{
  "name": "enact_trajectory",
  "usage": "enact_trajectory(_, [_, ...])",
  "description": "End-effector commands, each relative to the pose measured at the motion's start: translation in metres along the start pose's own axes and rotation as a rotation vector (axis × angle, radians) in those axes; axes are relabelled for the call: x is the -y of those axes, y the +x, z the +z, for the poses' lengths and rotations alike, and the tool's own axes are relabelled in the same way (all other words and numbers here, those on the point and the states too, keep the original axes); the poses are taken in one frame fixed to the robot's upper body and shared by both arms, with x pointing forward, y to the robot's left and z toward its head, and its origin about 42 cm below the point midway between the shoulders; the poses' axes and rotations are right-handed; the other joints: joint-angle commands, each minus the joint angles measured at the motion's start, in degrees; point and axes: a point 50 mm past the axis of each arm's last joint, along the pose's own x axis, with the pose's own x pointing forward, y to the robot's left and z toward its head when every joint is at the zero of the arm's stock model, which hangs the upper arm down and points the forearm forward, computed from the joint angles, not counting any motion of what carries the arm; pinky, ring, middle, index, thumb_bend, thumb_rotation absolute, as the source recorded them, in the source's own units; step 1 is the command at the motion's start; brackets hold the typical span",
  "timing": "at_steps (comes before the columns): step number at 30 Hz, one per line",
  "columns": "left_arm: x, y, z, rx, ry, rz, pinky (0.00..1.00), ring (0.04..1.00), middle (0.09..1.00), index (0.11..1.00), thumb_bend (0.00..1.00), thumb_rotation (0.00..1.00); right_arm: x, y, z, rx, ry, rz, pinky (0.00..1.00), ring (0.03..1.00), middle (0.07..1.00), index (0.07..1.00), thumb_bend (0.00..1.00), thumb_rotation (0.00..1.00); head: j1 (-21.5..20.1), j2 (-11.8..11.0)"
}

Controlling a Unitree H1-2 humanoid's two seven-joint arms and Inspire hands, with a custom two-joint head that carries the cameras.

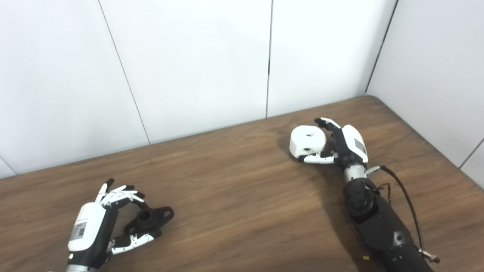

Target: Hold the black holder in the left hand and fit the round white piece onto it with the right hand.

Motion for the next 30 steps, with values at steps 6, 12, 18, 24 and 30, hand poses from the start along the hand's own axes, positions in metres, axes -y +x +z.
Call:
enact_trajectory(6, [0.0462,-0.0695,-0.0180,-0.158,-0.068,-0.113,1.00,0.825,0.694,0.483,0.52,0.04,0.0156,0.0242,0.0209,0.111,0.015,-0.042,0.75,0.828,0.784,0.794,0.92,0.20,0.0,0.1])
enact_trajectory(12, [0.0464,-0.0707,-0.0178,-0.163,-0.072,-0.109,1.00,0.830,0.692,0.483,0.52,0.04,0.0134,0.0248,0.0226,0.121,0.011,-0.067,0.75,0.804,0.741,0.720,0.89,0.19,0.1,0.0])
enact_trajectory(18, [0.0480,-0.0726,-0.0183,-0.168,-0.074,-0.108,1.00,0.828,0.693,0.483,0.52,0.04,0.0105,0.0219,0.0223,0.211,0.016,-0.165,0.74,0.662,0.573,0.505,0.56,0.14,0.1,0.0])
enact_trajectory(24, [0.0474,-0.0726,-0.0174,-0.172,-0.078,-0.106,1.00,0.830,0.698,0.483,0.52,0.04,0.0097,0.0219,0.0221,0.254,0.007,-0.212,0.71,0.600,0.498,0.477,0.53,0.00,0.2,-0.1])
enact_trajectory(30, [0.0465,-0.0721,-0.0170,-0.173,-0.074,-0.106,1.00,0.826,0.693,0.483,0.52,0.04,0.0102,0.0211,0.0229,0.263,0.004,-0.226,0.70,0.589,0.493,0.480,0.53,0.00,0.0,0.2])
